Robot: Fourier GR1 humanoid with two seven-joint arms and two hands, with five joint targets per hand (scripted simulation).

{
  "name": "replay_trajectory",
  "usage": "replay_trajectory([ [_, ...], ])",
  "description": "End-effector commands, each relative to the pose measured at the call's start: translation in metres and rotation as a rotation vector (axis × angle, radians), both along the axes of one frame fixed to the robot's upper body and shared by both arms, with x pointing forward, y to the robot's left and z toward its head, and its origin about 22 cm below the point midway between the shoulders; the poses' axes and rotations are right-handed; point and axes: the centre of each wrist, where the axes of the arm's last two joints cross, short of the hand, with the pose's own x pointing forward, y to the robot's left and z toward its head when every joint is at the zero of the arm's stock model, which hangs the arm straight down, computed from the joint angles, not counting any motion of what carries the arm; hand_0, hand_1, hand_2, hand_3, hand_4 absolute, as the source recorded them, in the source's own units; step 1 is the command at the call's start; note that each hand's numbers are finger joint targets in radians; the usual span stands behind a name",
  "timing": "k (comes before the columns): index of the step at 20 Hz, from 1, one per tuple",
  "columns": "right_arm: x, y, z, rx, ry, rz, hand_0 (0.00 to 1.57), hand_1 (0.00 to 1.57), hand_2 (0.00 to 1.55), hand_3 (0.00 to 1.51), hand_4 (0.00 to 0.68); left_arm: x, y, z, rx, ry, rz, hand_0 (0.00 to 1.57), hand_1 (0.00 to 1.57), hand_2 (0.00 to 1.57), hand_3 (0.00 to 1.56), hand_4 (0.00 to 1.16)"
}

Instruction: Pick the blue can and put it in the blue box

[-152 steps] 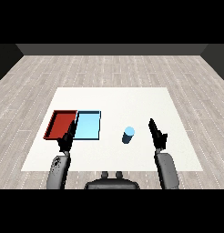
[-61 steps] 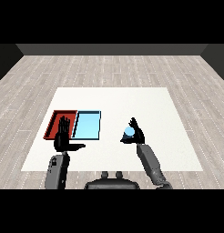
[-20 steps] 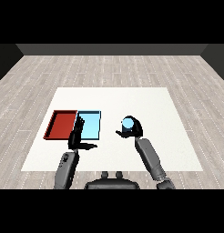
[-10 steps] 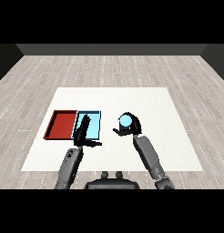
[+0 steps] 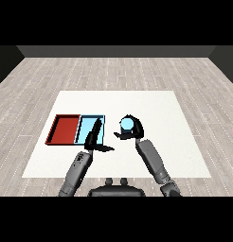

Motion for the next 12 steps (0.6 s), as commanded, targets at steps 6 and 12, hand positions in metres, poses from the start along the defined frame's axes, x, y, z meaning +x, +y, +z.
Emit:
replay_trajectory([
  [6, 0.015, 0.012, 0.012, -0.003, -0.027, 0.038, 1.41, 1.41, 1.45, 1.42, 0.663, -0.002, -0.037, -0.01, 0.016, 0.093, -0.034, 0.0, 0.0, 0.0, 0.0, 0.0],
  [12, -0.003, 0.032, 0.003, -0.005, -0.036, 0.063, 1.4, 1.4, 1.44, 1.4, 0.674, 0.031, -0.029, -0.009, 0.036, 0.103, -0.028, 0.0, 0.0, 0.0, 0.0, 0.0],
])
